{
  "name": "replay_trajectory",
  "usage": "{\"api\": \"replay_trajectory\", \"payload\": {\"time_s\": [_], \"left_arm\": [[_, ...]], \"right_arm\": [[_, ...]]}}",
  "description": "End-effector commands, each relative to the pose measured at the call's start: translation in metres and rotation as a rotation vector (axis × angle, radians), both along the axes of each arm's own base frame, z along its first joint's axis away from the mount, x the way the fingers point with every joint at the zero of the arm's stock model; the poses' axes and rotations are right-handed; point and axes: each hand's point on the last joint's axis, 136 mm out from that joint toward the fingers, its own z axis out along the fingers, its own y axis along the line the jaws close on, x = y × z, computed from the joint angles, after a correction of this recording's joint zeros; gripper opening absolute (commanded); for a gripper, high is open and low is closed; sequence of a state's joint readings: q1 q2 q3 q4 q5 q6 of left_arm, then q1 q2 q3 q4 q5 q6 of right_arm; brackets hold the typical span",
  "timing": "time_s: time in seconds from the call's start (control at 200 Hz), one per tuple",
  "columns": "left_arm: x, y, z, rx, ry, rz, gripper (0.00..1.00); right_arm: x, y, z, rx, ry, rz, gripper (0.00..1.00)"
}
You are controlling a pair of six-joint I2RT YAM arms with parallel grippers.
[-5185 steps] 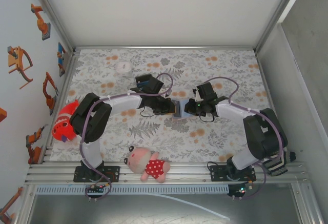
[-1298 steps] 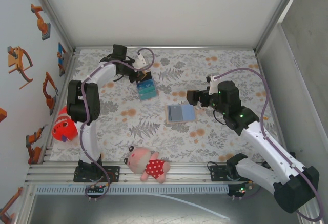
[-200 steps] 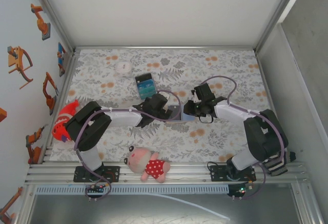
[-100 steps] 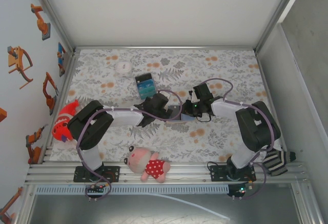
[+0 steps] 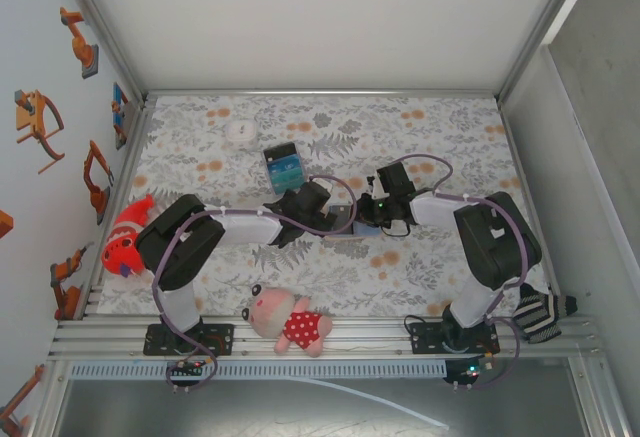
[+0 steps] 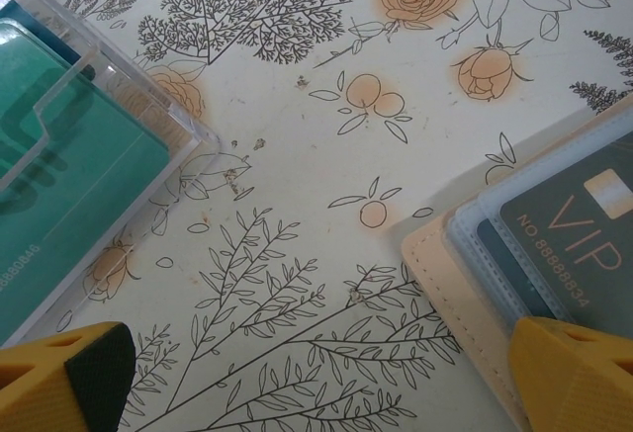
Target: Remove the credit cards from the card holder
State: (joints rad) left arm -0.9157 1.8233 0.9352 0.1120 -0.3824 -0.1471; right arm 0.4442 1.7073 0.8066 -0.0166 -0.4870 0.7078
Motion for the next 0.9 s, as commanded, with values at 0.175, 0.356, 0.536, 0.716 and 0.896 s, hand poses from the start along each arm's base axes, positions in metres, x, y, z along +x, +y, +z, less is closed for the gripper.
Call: {"api": "replay_trajectory", "payload": {"time_s": [0.175, 0.356, 0.536, 0.716, 0.896], "left_arm": [[0.000, 0.004, -0.004, 0.053, 0.004, 0.001, 0.97], [0.000, 0.004, -0.004, 0.054, 0.002, 0.001, 0.97], [0.000, 0.003, -0.004, 0.055, 0.003, 0.000, 0.97], [-0.001, 0.002, -0.006, 0.056, 0.009, -0.003, 0.97], [-0.001, 0.000, -0.007, 0.056, 0.009, -0.006, 0.97]], "right_arm": [[-0.002, -0.005, -0.007, 0.023, 0.027, -0.032, 0.13], [-0.004, -0.005, -0.009, 0.034, 0.037, -0.036, 0.13], [-0.003, 0.002, -0.008, 0.091, 0.040, -0.033, 0.13], [-0.001, 0.008, -0.004, 0.148, 0.036, -0.029, 0.12], [0.000, 0.011, 0.004, 0.201, 0.020, -0.025, 0.12]]}}
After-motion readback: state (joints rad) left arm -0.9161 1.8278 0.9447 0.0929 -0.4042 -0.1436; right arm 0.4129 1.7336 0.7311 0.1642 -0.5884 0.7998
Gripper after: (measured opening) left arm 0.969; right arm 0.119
